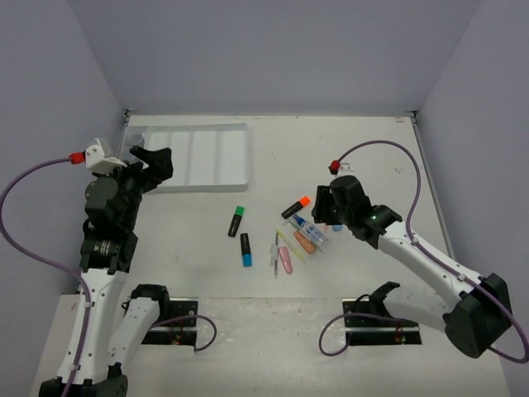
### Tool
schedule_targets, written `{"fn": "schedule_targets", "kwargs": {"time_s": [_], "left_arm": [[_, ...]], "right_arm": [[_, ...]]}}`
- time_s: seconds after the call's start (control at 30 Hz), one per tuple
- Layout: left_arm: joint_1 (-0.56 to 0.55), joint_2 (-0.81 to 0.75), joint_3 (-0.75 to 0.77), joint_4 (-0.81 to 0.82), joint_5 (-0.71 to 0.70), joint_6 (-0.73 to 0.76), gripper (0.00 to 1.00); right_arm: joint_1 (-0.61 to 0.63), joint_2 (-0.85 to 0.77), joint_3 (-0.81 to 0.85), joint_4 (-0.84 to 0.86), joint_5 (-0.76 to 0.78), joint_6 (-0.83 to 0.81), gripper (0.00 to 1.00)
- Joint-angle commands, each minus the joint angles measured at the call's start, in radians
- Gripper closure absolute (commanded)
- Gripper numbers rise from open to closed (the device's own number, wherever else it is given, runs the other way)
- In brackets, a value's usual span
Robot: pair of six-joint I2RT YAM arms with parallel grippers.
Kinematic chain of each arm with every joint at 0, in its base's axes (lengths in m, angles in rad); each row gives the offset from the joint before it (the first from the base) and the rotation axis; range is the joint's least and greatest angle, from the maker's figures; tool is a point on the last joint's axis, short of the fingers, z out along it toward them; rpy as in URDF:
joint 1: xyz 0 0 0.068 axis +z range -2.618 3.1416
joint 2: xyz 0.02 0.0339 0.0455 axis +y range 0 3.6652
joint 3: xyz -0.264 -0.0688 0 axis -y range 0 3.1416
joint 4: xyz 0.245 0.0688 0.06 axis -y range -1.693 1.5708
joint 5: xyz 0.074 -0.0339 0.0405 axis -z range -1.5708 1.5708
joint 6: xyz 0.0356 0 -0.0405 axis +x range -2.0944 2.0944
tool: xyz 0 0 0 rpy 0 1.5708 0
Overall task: Sort the stationery into containers
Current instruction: Pick up the pen from the center of the board.
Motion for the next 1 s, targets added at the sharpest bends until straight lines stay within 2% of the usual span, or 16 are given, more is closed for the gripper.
{"fn": "schedule_targets", "kwargs": {"time_s": [0.0, 0.07, 0.23, 0.37, 0.6, 0.97], "left_arm": [[-0.023, 0.039, 0.028, -0.168, 0.221, 0.183, 0.0], [-0.042, 0.051, 0.009, -0.201, 0.278, 0.248, 0.0], [-0.074, 0.021, -0.086, -0.21, 0.231, 0.265, 0.0], [-0.1, 0.001, -0.125, -0.198, 0.192, 0.257, 0.0], [-0.13, 0.011, -0.131, -0.186, 0.209, 0.267, 0.0], [-0.137, 0.013, -0.133, -0.183, 0.218, 0.269, 0.0]], "right_arm": [[-0.073, 0.105, 0.078, -0.056, 0.05, 0.005, 0.63], [-0.102, 0.212, 0.131, -0.069, 0.057, -0.009, 0.68], [-0.147, 0.408, 0.242, -0.096, 0.035, -0.036, 0.7], [-0.151, 0.504, 0.3, -0.108, 0.059, -0.035, 0.74], [-0.177, 0.592, 0.344, -0.127, 0.102, -0.037, 0.76], [-0.194, 0.654, 0.353, -0.121, 0.059, -0.044, 0.79]]}}
